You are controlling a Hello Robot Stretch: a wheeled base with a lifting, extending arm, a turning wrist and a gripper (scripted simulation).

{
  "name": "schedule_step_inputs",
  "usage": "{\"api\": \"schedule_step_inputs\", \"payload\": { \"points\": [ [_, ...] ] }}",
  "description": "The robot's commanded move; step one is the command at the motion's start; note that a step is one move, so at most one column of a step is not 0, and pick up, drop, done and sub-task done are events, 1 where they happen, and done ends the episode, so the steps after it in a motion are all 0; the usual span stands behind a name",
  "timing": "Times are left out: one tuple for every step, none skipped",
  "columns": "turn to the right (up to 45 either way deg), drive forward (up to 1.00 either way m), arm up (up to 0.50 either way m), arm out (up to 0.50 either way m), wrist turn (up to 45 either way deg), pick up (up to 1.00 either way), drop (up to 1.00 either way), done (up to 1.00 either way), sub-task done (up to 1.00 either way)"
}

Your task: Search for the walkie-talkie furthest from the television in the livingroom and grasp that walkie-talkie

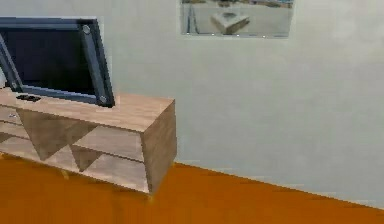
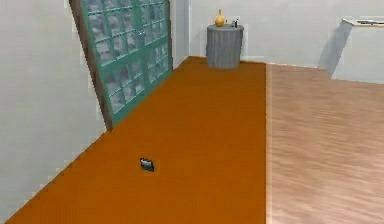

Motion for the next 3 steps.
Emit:
{"api": "schedule_step_inputs", "payload": {
  "points": [
    [0.0,0.55,0.00,0.00,0.0,0.00,0.00,0.00,0.00],
    [-45.0,0.00,0.00,0.00,0.0,0.00,0.00,0.00,0.00],
    [-45.0,0.00,0.00,0.00,0.0,0.00,0.00,0.00,0.00]
  ]
}}
